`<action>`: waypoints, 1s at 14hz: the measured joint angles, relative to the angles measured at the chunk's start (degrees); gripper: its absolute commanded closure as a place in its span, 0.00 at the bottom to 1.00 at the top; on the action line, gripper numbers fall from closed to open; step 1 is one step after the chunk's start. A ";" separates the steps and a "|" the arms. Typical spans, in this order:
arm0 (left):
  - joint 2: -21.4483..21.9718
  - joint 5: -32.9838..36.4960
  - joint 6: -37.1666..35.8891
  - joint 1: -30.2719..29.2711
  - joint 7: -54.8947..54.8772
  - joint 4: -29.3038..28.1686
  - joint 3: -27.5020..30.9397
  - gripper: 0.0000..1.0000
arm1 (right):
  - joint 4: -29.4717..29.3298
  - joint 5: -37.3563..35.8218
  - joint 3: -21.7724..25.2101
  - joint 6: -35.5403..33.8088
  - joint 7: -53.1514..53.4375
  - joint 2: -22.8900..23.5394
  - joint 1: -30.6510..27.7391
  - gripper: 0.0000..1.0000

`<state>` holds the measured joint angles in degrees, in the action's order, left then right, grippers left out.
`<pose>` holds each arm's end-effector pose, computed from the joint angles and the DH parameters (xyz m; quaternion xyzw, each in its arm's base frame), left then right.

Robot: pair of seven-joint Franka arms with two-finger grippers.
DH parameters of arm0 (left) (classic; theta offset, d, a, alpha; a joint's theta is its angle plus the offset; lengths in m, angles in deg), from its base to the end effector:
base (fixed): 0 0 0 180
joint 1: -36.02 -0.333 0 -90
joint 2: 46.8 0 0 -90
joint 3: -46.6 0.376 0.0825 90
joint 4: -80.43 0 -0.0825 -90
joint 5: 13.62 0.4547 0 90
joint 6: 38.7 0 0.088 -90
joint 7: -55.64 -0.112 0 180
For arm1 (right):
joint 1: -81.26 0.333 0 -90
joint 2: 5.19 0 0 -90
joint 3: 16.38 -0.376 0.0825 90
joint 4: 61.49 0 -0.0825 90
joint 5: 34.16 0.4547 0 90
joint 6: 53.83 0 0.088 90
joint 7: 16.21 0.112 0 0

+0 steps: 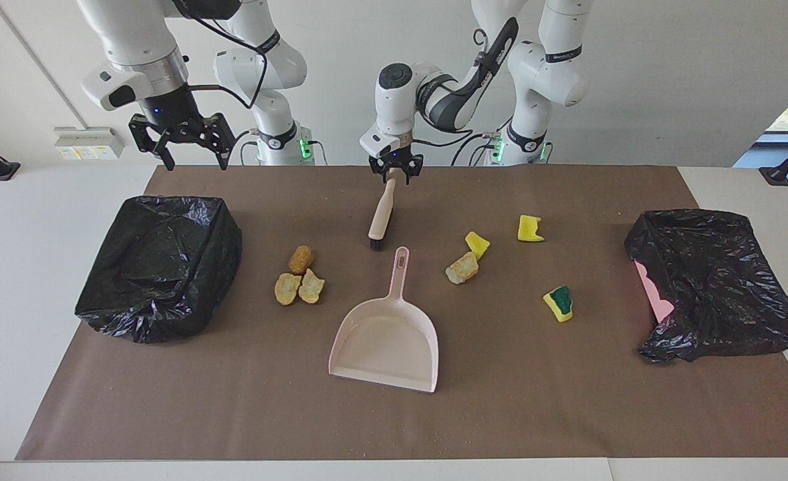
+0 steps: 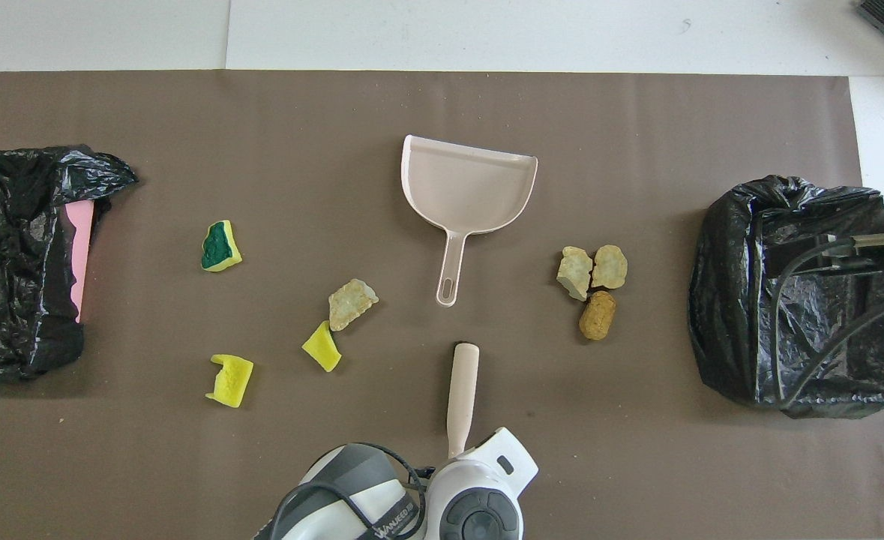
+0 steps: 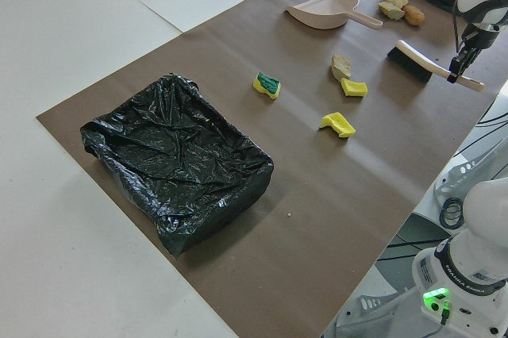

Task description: Sweep and dump trash in bin

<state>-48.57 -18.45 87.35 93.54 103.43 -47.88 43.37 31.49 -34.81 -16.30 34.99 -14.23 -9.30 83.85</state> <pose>0.2782 -0.5033 0.3589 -0.9950 0.0869 0.0482 0.0086 0.5957 0.0248 0.6933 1.0000 0.0045 -0.0002 0.0056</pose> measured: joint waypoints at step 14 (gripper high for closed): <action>18.58 -0.06 -34.72 -24.62 4.46 -2.54 2.90 1.00 | 2.07 1.47 -13.60 12.94 24.15 9.52 1.64 0.00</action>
<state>-29.99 -18.51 52.63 68.91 107.89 -50.42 46.27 33.57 -33.35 -29.91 47.93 9.92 0.21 85.49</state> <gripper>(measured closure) 0.736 0.000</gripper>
